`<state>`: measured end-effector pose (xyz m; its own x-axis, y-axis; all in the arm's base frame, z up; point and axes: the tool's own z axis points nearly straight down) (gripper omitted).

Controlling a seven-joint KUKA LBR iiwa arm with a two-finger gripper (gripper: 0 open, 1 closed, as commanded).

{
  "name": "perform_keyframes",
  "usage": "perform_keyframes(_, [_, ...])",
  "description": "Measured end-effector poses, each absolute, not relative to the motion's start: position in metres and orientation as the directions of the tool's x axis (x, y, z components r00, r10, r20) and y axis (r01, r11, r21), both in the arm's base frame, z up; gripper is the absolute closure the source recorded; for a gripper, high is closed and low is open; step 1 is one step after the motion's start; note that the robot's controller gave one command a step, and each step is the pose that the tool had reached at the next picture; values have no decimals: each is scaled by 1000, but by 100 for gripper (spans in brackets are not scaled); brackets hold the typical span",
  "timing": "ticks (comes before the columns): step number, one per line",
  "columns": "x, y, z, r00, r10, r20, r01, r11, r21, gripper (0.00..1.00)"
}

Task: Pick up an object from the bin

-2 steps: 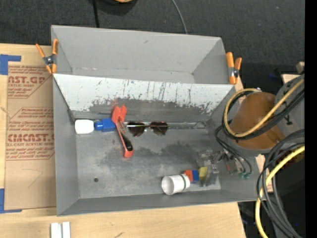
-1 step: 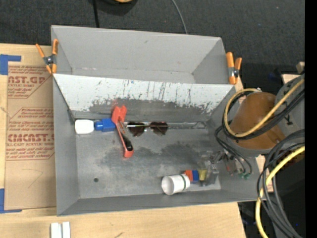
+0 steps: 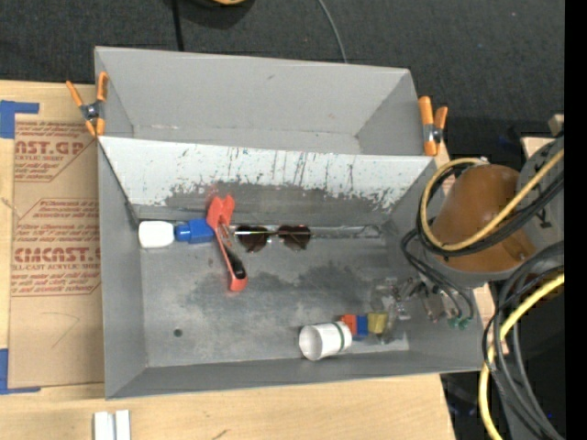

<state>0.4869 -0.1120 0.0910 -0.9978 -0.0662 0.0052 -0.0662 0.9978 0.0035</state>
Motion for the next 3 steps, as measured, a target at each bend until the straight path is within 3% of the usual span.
perform_keyframes(2, [490, -113, 131, -997, -80, -6, -80, 997, 0, 100])
perform_keyframes(3, [490, -113, 140, -997, -80, -7, -80, 997, 0, 100])
